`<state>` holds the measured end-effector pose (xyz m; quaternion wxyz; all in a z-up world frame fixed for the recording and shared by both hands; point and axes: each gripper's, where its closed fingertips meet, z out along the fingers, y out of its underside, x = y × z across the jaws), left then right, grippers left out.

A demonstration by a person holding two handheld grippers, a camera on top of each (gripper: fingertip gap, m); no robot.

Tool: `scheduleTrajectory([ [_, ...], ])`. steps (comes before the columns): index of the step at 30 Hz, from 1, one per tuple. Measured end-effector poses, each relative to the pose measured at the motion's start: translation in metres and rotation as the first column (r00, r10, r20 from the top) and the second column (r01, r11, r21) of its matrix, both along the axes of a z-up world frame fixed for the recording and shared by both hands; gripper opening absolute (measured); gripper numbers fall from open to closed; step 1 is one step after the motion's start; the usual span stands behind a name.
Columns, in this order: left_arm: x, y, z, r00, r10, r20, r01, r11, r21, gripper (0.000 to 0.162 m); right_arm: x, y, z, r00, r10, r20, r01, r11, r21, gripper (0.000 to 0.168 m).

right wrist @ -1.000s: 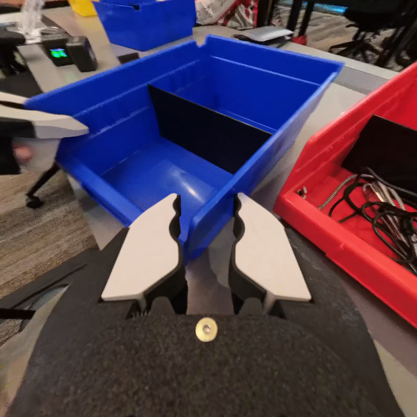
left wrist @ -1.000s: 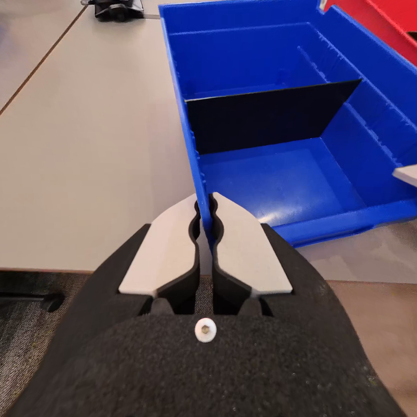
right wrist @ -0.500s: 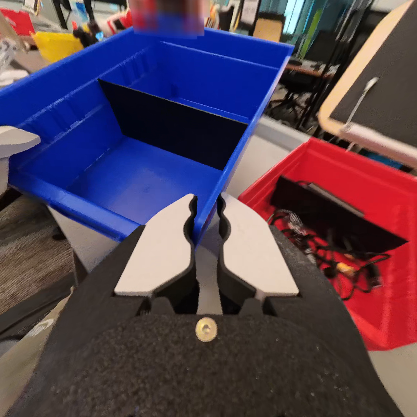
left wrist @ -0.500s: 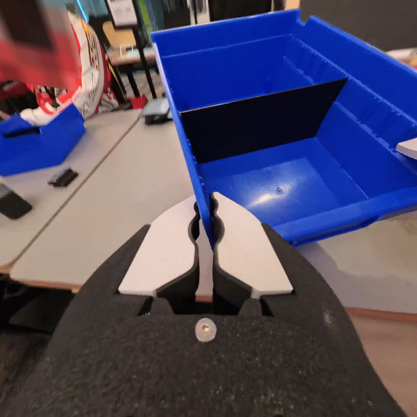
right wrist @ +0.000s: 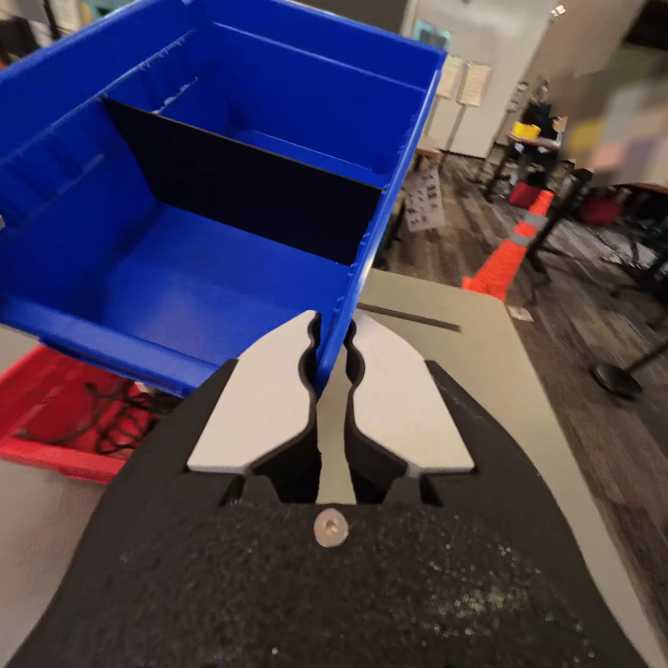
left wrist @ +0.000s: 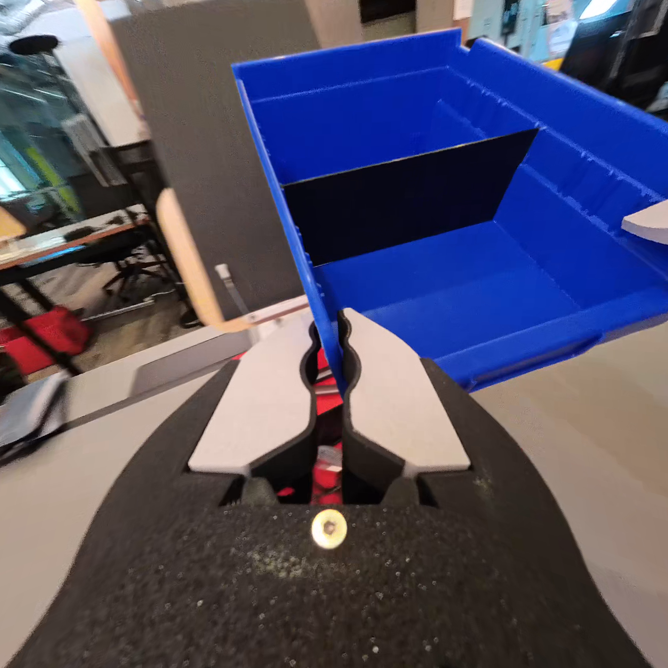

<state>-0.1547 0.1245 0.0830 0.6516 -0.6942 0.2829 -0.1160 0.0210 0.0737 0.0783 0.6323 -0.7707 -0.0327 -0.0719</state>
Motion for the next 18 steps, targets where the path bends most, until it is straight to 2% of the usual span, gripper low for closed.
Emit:
scheduleTrajectory([
  [2,0.052,0.0,-0.013,0.999,-0.052,0.003,0.052,0.998,-0.026,0.008,0.051,-0.008,-0.011,0.996,-0.087,0.016,0.088,0.994,-0.066,0.009],
  [5,0.122,-0.003,-0.046,0.994,-0.107,-0.006,0.106,0.99,-0.095,0.008,0.121,-0.022,-0.043,0.976,-0.196,0.098,0.212,0.957,-0.196,0.009],
  [9,0.189,-0.007,-0.105,0.988,-0.155,-0.016,0.148,0.964,-0.221,0.007,0.186,-0.035,-0.098,0.964,-0.264,0.016,0.255,0.913,-0.317,0.007],
  [13,0.227,-0.017,-0.161,0.98,-0.191,-0.049,0.166,0.931,-0.326,0.008,0.225,-0.044,-0.155,0.947,-0.317,-0.055,0.266,0.866,-0.423,0.006],
  [16,0.239,-0.026,-0.188,0.978,-0.205,-0.049,0.172,0.91,-0.377,0.01,0.239,-0.047,-0.181,0.945,-0.32,-0.064,0.257,0.851,-0.458,0.006],
  [18,0.24,-0.032,-0.198,0.977,-0.202,-0.062,0.168,0.921,-0.352,0.011,0.244,-0.044,-0.189,0.952,-0.297,-0.079,0.235,0.869,-0.436,0.006],
])
